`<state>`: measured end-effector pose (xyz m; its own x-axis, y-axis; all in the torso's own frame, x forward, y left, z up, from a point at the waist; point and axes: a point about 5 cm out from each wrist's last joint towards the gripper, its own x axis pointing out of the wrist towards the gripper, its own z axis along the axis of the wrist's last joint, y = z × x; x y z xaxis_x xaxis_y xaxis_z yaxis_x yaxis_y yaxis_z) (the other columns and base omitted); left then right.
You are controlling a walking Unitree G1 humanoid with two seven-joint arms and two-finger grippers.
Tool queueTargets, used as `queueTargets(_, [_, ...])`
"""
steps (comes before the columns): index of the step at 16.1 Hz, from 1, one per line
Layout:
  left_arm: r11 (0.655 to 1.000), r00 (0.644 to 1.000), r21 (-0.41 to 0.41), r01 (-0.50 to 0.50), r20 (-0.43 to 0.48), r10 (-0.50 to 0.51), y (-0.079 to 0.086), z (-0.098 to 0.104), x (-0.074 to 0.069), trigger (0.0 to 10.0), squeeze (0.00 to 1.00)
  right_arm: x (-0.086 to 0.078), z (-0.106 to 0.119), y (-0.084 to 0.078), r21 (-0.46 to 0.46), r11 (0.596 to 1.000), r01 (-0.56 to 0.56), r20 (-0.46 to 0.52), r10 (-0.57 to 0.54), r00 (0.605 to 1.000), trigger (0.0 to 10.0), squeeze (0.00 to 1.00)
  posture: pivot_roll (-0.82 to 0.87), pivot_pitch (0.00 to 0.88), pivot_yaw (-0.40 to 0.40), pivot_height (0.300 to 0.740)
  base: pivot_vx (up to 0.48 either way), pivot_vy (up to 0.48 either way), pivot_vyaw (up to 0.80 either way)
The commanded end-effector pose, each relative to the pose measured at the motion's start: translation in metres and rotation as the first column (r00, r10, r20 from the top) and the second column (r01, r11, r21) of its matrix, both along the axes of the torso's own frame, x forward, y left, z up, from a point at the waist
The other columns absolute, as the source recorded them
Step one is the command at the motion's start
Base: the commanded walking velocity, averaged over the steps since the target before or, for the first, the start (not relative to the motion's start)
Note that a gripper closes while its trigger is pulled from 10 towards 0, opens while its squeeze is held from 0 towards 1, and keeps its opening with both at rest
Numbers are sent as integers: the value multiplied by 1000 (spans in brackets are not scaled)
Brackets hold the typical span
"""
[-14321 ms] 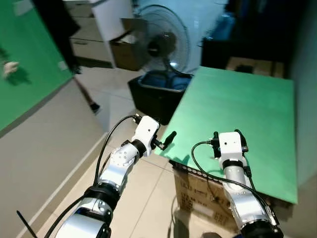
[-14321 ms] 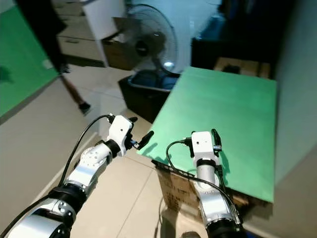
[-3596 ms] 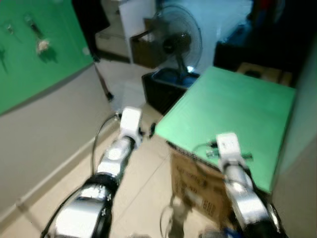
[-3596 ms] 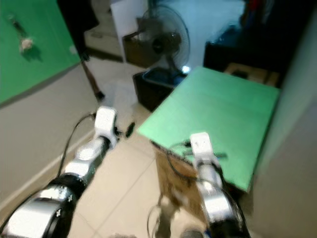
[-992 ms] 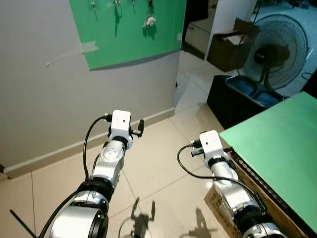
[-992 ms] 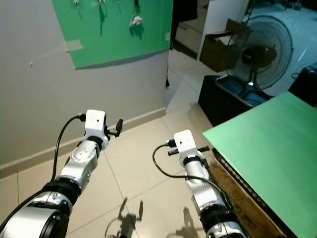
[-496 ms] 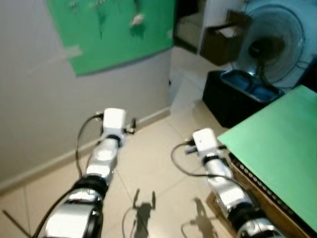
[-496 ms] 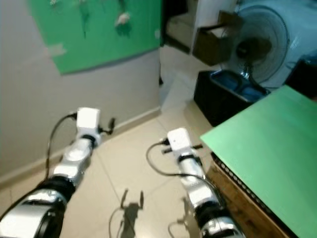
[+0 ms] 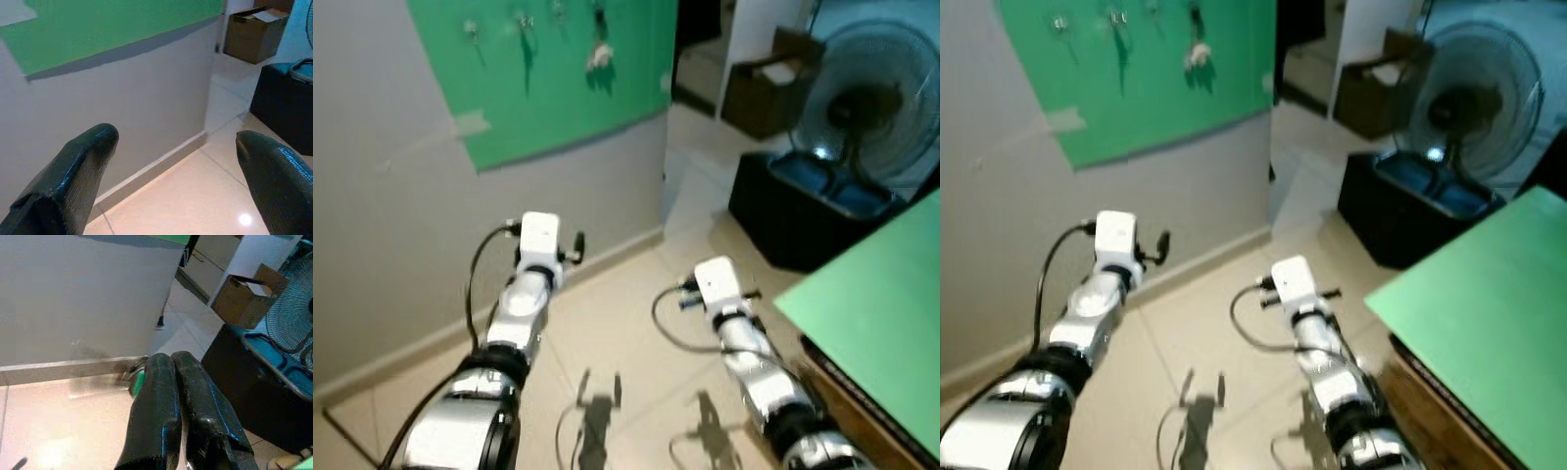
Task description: Hang keys on a hook
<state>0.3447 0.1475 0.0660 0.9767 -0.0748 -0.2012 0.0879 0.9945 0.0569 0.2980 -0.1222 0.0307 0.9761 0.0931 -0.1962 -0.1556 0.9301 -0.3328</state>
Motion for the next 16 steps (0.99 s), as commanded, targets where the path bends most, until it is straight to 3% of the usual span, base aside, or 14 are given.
queueTargets(1, [1000, 1000, -1, 25, 6, -25, -10, 3, 2, 10000, 0, 2, 1, -10, -13, 1000, 21, 2, -21, 1000, 10000, 0, -112, 0, 60, 740, 431, 0, 0])
queueTargets(6, [999, 1000, -40, 2, -21, -3, -8, -4, -2, 10000, 0, 9, 16, -24, 16, 998, 60, 85, -61, 994, 10000, 0, -117, 0, 15, 740, 429, 0, 0])
queueTargets(10, [999, 999, -36, 33, -26, -34, -18, -8, -6, 10000, 0, 11, 20, -36, -3, 998, 69, 90, -69, 994, 10000, 0, -127, 0, 18, 740, 428, 0, 0])
queueTargets(16, [999, 999, -23, 37, -17, -37, -15, -5, -3, 10000, 0, 9, 16, -26, 45, 995, 86, 72, -89, 993, 10000, 0, -125, 0, 43, 740, 427, 0, 0])
